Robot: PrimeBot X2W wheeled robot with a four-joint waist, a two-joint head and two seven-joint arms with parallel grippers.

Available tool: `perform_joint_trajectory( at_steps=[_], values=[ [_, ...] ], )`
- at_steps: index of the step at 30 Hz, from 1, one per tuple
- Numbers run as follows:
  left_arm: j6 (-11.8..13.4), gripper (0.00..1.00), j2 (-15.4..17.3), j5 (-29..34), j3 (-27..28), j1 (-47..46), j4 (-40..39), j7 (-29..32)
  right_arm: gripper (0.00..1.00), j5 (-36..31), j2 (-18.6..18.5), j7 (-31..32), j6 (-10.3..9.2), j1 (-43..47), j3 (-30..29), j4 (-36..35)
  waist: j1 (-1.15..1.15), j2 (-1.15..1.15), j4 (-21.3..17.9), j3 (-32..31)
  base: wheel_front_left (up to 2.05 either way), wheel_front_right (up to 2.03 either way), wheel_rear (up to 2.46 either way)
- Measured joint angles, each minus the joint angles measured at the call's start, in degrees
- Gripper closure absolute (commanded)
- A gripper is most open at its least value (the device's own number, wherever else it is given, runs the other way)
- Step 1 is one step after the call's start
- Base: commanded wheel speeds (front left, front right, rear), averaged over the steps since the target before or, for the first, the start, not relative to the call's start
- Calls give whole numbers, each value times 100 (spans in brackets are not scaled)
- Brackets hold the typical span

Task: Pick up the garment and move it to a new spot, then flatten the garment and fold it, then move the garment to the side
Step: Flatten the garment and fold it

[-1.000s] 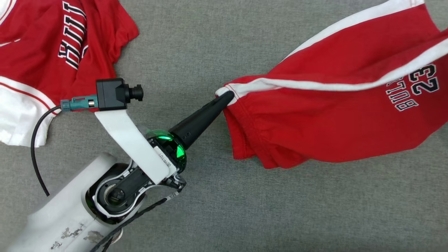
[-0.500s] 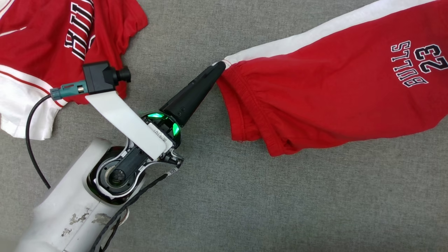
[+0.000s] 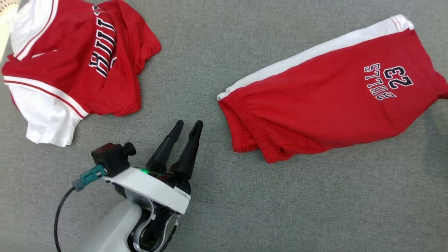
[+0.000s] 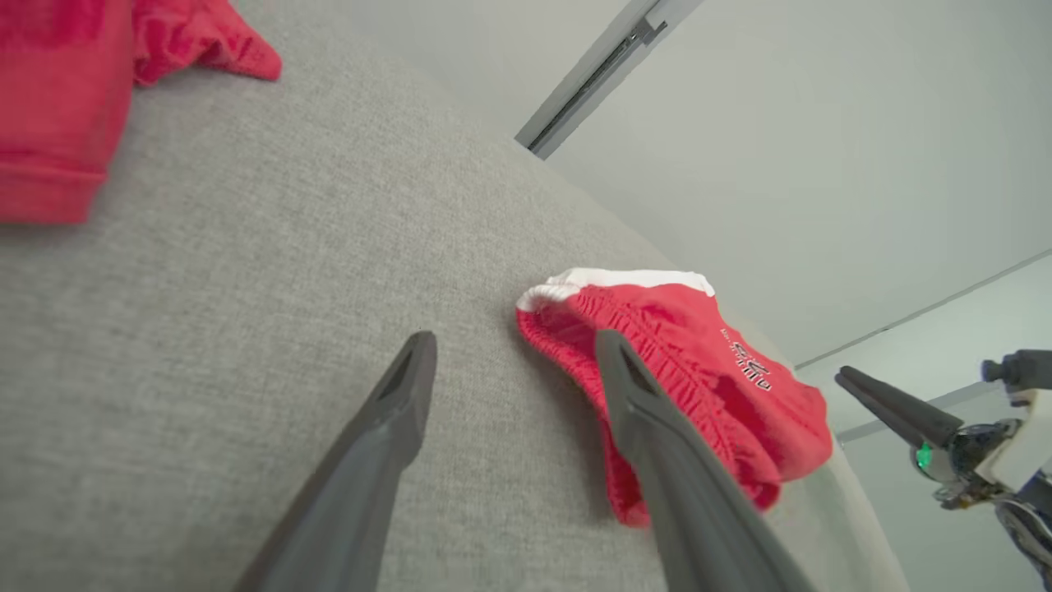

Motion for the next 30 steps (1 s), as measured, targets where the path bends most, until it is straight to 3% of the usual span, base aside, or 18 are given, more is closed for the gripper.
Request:
perform_joint_trajectory(
  at_steps=[6, 11, 12, 17, 24, 25, 26, 27, 28, 29, 30],
  values=[
    [884, 0, -720, 2684, 739, 645, -356, -53, 0, -474, 352, -813, -1, 500, -264, 432, 0, 0, 177, -418, 0, 0, 0],
    [1161, 0, -1127, 4433, 987, 1181, -665, -56, 0, -946, 667, -744, -1, -65, -140, 1478, 0, 0, 445, -657, 0, 0, 0],
    [1161, 0, -1127, 4433, 987, 1181, -665, -56, 0, -946, 667, -744, -1, -65, -140, 1478, 0, 0, 445, -657, 0, 0, 0],
    [1156, 0, -1319, 5472, 845, 1395, -670, -56, 0, -1745, 797, -560, -1, -995, 66, 2807, 0, 0, 776, -807, 0, 0, 0],
    [1040, 0, -1405, 5676, 814, 1491, -571, -56, 3, -2407, 894, -333, 0, -1656, 294, 4207, 0, 0, 992, -811, 0, 0, 0],
    [1031, 0, -1408, 5693, 820, 1491, -560, -56, 17, -2455, 905, -307, 2, -1744, 308, 4324, 0, 0, 1003, -814, 0, 0, 0],
    [1028, 0, -1411, 5700, 828, 1493, -556, -56, 47, -2470, 929, -298, 2, -1805, 335, 4426, 0, 0, 1009, -818, 0, 0, 0],
    [1024, 0, -1413, 5702, 844, 1494, -550, -56, 62, -2466, 973, -283, 1, -1841, 393, 4482, 0, 0, 1005, -823, 0, 0, 0],
    [1023, 0, -1416, 5709, 866, 1498, -549, -56, 85, -2444, 1023, -285, -2, -1864, 474, 4499, 0, 0, 990, -828, 0, 0, 0],
    [1021, 0, -1417, 5710, 884, 1508, -547, -56, 100, -2424, 1056, -297, -2, -1883, 554, 4507, 0, 0, 967, -835, 0, 0, 0],
    [980, 0, -1418, 5720, 889, 1522, -538, -56, 100, -2379, 1080, -313, -1, -1892, 656, 4509, 0, 0, 937, -844, 0, 0, 0]
  ],
)
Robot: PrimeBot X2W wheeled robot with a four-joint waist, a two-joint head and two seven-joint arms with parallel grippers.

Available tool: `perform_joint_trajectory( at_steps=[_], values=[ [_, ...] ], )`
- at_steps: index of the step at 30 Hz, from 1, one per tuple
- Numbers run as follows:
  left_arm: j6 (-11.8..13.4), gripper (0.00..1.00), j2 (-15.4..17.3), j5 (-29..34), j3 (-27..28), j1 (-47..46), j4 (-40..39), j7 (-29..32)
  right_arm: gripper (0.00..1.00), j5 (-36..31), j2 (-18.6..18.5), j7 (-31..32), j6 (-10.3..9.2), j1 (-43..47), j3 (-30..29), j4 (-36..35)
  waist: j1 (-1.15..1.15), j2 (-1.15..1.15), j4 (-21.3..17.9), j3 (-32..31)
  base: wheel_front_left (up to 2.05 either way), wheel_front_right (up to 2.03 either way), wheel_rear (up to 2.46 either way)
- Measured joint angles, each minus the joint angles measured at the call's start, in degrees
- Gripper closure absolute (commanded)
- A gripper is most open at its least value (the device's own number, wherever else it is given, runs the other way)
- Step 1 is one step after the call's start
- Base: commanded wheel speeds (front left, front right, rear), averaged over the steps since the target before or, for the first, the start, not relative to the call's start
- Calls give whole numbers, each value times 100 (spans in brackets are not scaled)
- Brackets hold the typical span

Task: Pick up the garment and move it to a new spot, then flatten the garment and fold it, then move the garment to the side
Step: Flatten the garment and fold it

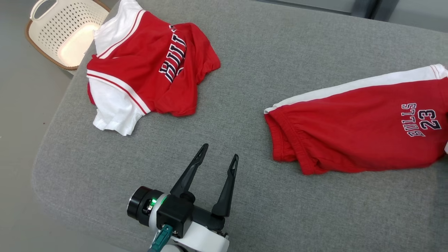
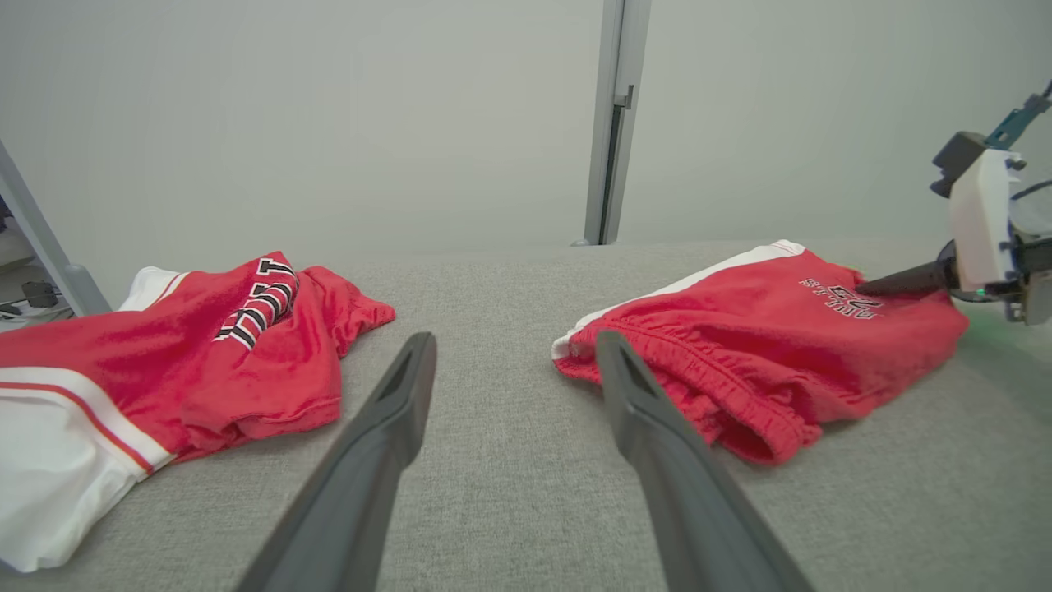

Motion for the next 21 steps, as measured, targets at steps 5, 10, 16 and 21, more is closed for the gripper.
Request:
perform_joint_trajectory(
  at_steps=[5, 10, 16, 21],
  values=[
    [-52, 0, -3, 43, 26, 48, 47, 0, 100, 189, 11, -315, 8, 13, 289, 42, 0, 0, -198, -81, 0, 0, 0],
    [-109, 0, -7, 29, 87, 55, 54, -1, 100, 303, -346, -589, 7, 114, 419, 130, 0, 0, -456, -174, 0, 0, 0],
    [-177, 0, -5, 78, 191, 76, 78, -1, 100, 12, -944, -817, 7, 254, 731, 135, 0, 0, -808, -232, 0, 0, 0],
    [-220, 0, -7, 125, 266, 76, 108, 0, 100, -364, -1091, -1054, 7, 198, 953, -46, 0, 0, -1080, -245, 0, 0, 0]
  ],
)
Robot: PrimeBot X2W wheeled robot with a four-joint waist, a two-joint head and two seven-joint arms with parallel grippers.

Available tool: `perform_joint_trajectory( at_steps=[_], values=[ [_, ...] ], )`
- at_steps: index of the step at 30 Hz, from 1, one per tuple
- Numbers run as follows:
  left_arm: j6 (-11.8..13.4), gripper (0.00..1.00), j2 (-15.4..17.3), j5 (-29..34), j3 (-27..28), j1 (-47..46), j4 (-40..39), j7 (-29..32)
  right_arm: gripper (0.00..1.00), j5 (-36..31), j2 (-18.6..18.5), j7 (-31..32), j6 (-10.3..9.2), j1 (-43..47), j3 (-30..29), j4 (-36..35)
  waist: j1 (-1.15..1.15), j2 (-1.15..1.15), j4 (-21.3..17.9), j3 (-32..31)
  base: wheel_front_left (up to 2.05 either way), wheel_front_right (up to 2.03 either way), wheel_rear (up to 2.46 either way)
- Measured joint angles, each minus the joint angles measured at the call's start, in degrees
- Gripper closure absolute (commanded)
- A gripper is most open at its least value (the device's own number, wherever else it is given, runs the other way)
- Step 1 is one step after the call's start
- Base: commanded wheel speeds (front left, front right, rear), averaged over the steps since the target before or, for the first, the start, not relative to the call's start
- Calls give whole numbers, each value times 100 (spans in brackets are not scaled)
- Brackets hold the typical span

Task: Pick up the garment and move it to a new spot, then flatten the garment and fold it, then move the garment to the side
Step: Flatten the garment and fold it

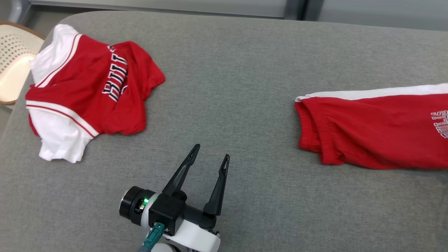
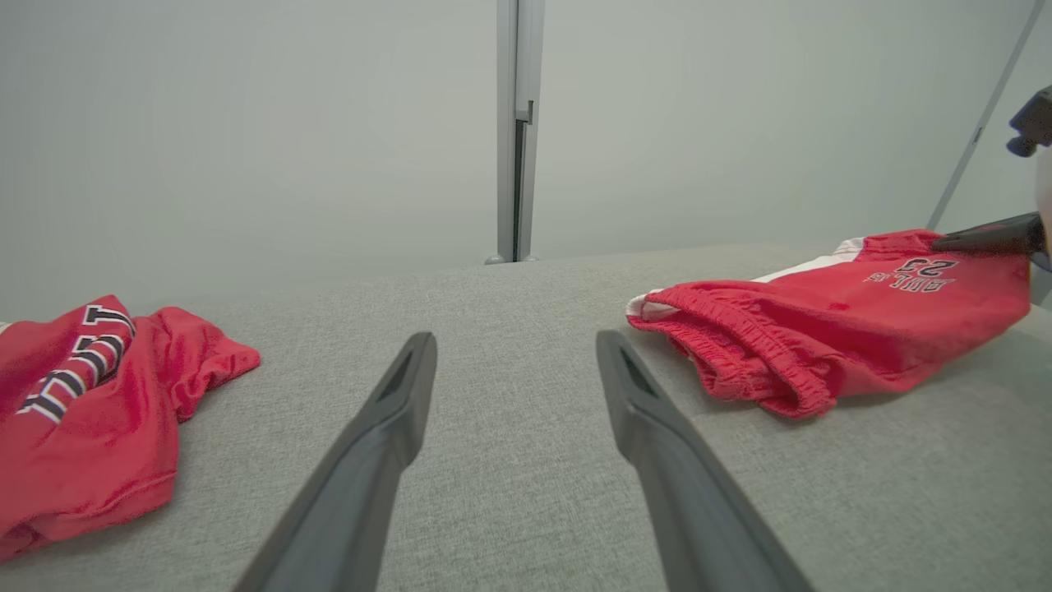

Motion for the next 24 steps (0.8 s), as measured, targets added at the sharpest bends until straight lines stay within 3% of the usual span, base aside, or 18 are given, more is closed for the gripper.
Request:
perform_joint_trajectory(
  at_steps=[12, 19, 24],
  values=[
    [-68, 0, -3, 55, 123, 65, 90, 0, 100, -576, 581, -237, 0, -269, 471, -1179, 0, 0, -460, -351, 0, 0, 0],
    [-69, 0, -4, 40, 107, 133, 85, 0, 100, -727, 1121, 9, 0, 36, 587, -2058, 0, 0, -392, -558, 0, 0, 0],
    [-33, 0, -1, -5, 105, 226, 64, 0, 100, -924, 1717, 125, 0, 366, 477, -2560, 0, 0, -250, -608, 0, 0, 0]
  ],
)
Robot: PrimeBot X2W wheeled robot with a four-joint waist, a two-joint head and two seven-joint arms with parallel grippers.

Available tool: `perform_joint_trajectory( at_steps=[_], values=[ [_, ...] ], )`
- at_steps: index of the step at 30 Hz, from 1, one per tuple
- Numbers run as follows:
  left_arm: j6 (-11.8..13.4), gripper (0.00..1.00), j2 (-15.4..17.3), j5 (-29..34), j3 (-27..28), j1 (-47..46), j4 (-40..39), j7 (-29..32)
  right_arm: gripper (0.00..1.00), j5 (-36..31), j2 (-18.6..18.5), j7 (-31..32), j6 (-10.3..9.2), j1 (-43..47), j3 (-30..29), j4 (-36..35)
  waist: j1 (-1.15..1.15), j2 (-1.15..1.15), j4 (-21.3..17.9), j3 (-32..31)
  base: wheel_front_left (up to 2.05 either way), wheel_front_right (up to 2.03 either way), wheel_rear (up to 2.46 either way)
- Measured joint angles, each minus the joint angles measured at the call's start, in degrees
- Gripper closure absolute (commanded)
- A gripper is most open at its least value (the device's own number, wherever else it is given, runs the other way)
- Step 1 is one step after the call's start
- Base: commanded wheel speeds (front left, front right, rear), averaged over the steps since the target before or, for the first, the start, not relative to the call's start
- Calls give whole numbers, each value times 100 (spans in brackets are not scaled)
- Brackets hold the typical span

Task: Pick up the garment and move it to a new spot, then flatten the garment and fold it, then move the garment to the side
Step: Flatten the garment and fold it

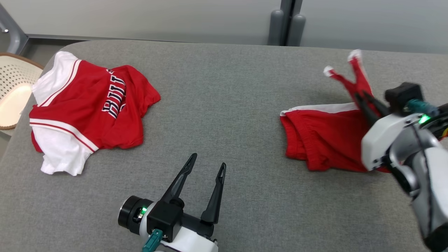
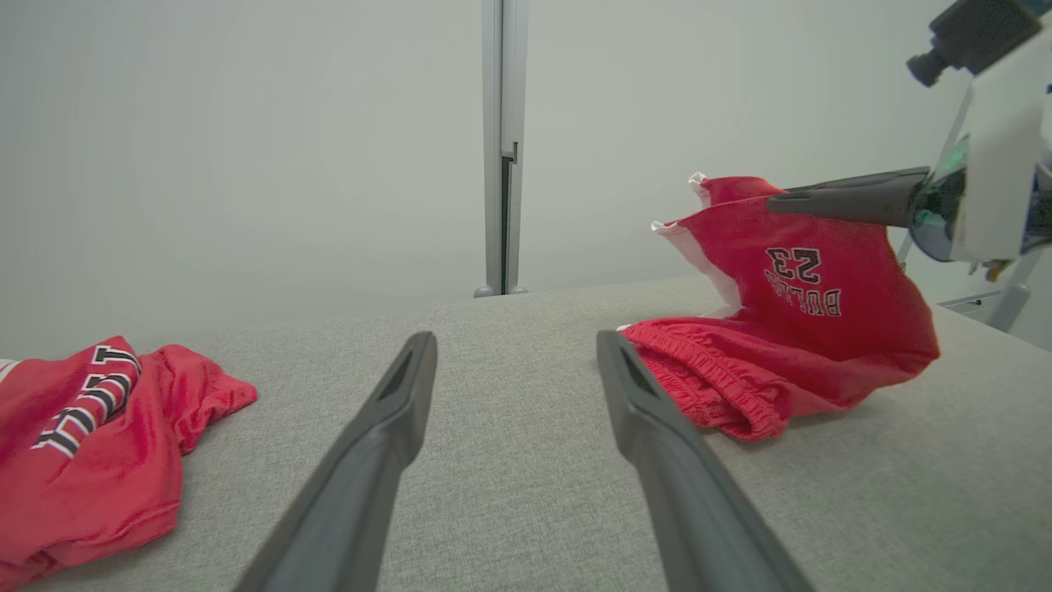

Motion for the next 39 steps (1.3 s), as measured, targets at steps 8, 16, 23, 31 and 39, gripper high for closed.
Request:
perform_joint_trajectory(
  at_steps=[8, 16, 23, 31, 39],
  values=[
    [1, 0, -3, -42, -81, -15, -10, 0, 100, -264, 931, -65, -1, 411, 33, 68, 0, 0, 221, 127, 0, 0, 0],
    [27, 0, -2, -100, -133, -48, -15, 0, 0, -478, 1478, -385, -1, 588, -53, 501, 0, 0, 296, 245, 0, 0, 0],
    [52, 0, -2, -144, -99, -47, 36, 0, 0, 299, 1816, -1139, -1, 965, 216, 238, 0, 0, 217, 142, 0, 0, 0],
    [80, 0, -3, -146, 197, 127, -38, 0, 0, 480, 1319, -2181, -2, 1473, 305, -320, 0, 0, 2, -84, 0, 0, 0],
    [154, 0, -1, -110, 864, 894, -237, 0, 0, 305, 721, -3009, -2, 2487, -15, -110, 0, 0, -311, -609, 0, 0, 0]
  ],
)
